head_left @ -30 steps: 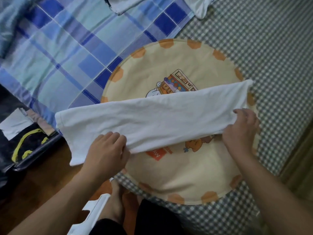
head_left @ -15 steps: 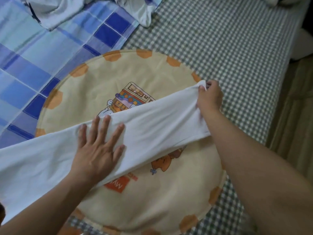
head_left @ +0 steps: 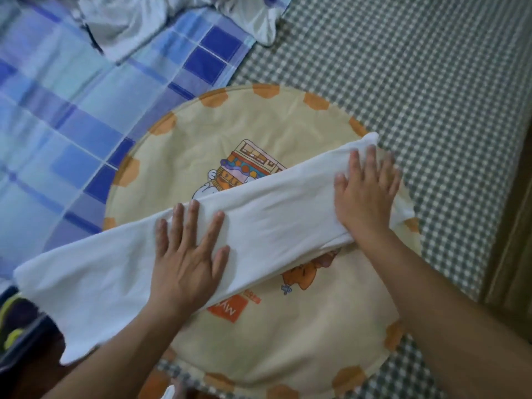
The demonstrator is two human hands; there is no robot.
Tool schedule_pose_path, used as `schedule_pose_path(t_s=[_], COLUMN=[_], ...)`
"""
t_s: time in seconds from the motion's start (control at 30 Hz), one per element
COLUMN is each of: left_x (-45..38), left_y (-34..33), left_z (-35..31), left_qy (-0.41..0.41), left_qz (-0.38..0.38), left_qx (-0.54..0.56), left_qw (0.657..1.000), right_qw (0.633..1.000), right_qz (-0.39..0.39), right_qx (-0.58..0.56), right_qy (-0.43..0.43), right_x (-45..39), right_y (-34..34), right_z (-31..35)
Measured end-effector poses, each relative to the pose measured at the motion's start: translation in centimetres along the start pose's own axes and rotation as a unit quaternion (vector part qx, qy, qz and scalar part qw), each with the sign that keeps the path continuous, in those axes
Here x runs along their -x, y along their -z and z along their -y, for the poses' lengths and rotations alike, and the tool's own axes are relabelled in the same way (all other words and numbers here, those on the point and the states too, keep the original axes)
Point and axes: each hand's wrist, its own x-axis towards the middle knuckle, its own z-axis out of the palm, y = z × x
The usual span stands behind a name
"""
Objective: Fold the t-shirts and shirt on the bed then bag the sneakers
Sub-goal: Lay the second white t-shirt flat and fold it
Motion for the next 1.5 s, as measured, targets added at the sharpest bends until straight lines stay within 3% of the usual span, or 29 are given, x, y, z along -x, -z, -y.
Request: schedule_pose_path(t_s=[0.07, 0.17, 0.23, 0.4, 0.5, 0.6, 0.7, 0.8, 0.9, 0.97, 1.03, 1.07, 1.13, 1.2, 1.23, 1.27, 1.3, 1.37, 1.43, 1.5], left_x=[1.0, 2.7, 3.9, 8.7, 10.0, 10.5, 11.9, 13.7, 15.0, 15.3, 15.3, 15.1, 14.1, 12.2, 11.1, 9.9, 8.8, 7.2, 6.9, 7.1], left_y=[0.3, 0.4, 0.0, -2.6, -2.9, -2.0, -1.6, -1.4, 0.6, 3.1, 5.8, 7.3, 10.7, 13.0, 13.5, 13.3, 12.8, 11.0, 9.0, 6.9], left_z=[1.0, 4.1, 6.5, 13.5, 15.9, 16.7, 18.1, 19.7, 21.2, 21.3, 20.6, 19.9, 17.4, 13.7, 11.7, 9.7, 8.1, 6.3, 6.3, 7.0], left_qy=[0.052, 0.148, 0.220, 0.407, 0.446, 0.464, 0.509, 0.516, 0.460, 0.398, 0.369, 0.349, 0.282, 0.208, 0.171, 0.144, 0.136, 0.149, 0.157, 0.115], left_qz=[-0.001, 0.013, 0.005, -0.002, 0.006, -0.034, -0.074, 0.001, 0.048, 0.075, 0.060, 0.047, 0.044, 0.090, 0.124, 0.152, 0.168, 0.152, 0.069, -0.039], left_qx=[0.015, 0.029, 0.060, 0.221, 0.348, 0.390, 0.521, 0.630, 0.758, 0.816, 0.819, 0.814, 0.805, 0.771, 0.757, 0.753, 0.752, 0.730, 0.618, 0.426], left_qw=[0.999, 0.989, 0.974, 0.886, 0.825, 0.794, 0.681, 0.581, 0.460, 0.412, 0.435, 0.461, 0.520, 0.595, 0.618, 0.624, 0.623, 0.649, 0.767, 0.897], right_qw=[0.997, 0.978, 0.967, 0.970, 0.971, 0.979, 0.959, 0.920, 0.922, 0.931, 0.930, 0.903, 0.763, 0.624, 0.589, 0.583, 0.612, 0.728, 0.810, 0.849], right_qz=[-0.038, -0.043, -0.022, -0.011, -0.012, -0.024, -0.055, -0.021, 0.027, 0.058, 0.132, 0.205, 0.324, 0.372, 0.371, 0.357, 0.329, 0.246, 0.205, 0.196], right_qx=[-0.066, -0.093, -0.094, -0.050, -0.031, -0.027, -0.058, -0.036, 0.032, -0.001, -0.177, -0.310, -0.558, -0.685, -0.714, -0.725, -0.714, -0.632, -0.542, -0.488], right_qy=[0.018, 0.181, 0.237, 0.237, 0.236, 0.199, 0.272, 0.389, 0.385, 0.360, 0.295, 0.215, 0.041, -0.059, -0.079, -0.082, -0.085, -0.095, -0.087, -0.057], right_x=[3.5, 10.0, 13.2, 14.4, 14.6, 15.2, 19.0, 23.9, 25.6, 25.7, 26.1, 26.4, 26.8, 26.0, 25.4, 24.8, 23.9, 21.9, 19.9, 18.6], right_y=[0.6, -1.0, -3.0, -5.8, -5.8, -4.9, -4.0, -5.5, -6.9, -5.9, -3.5, -1.6, 2.6, 5.7, 6.5, 7.1, 7.3, 5.9, 4.1, 2.3], right_z=[5.2, 14.6, 18.7, 20.0, 20.4, 21.6, 25.3, 29.0, 30.9, 31.4, 31.5, 31.5, 30.9, 28.7, 27.1, 25.8, 24.6, 21.9, 20.4, 19.7])
